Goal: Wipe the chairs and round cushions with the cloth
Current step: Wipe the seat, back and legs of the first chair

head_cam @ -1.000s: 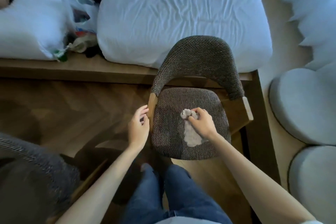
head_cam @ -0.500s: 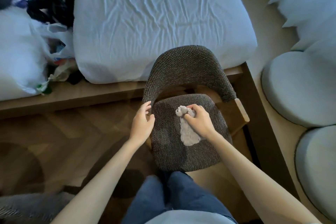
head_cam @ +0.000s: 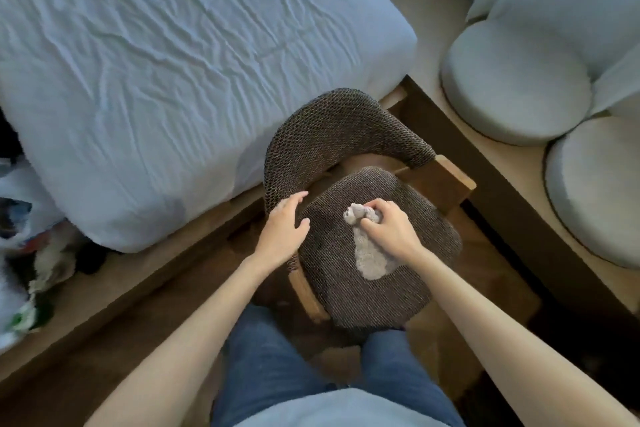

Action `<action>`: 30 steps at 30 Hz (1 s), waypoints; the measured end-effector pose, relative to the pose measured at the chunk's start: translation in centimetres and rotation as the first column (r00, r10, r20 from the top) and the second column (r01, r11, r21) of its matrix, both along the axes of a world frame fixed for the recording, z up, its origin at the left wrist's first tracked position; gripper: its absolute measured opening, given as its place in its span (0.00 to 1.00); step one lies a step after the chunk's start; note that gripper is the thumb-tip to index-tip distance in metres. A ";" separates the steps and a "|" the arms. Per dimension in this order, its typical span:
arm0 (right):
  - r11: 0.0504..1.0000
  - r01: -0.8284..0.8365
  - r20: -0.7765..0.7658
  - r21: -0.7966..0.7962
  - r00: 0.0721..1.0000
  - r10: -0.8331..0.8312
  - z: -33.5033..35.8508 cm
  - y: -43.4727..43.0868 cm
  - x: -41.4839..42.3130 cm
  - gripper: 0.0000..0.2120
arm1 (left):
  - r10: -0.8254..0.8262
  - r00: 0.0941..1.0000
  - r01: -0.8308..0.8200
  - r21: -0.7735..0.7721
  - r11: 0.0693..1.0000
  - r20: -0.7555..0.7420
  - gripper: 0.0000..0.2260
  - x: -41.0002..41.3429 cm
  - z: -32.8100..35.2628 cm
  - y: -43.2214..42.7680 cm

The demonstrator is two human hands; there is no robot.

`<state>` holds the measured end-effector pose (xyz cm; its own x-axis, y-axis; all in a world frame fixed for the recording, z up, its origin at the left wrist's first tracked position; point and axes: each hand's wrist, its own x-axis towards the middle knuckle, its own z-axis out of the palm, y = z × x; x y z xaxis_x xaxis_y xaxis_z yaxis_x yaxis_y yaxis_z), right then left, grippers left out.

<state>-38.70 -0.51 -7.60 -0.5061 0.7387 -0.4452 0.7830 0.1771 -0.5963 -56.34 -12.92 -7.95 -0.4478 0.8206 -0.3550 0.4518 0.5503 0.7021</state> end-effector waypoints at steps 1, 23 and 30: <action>0.999 0.050 0.020 0.004 0.999 -0.050 -0.3 -0.8 -0.7 0.10 | -0.091 0.996 0.091 -0.016 0.996 -0.001 0.22 -1.1 -0.5 0.1; 0.724 0.667 0.144 0.177 0.710 -0.690 -7.3 -24.2 -5.5 0.17 | -0.873 0.248 0.901 -0.232 0.367 -0.420 0.25 -7.7 -8.5 -6.5; 0.696 0.537 0.084 0.478 0.760 -0.644 -16.5 -26.7 -6.9 0.22 | -0.774 0.222 0.941 -0.076 0.329 -0.593 0.21 -7.0 -17.1 -7.5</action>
<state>-45.65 -27.22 -24.06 0.1750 0.9814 -0.0792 0.9087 -0.1919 -0.3707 -63.33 -20.44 -25.07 0.5829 0.8084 -0.0819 0.7966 -0.5488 0.2533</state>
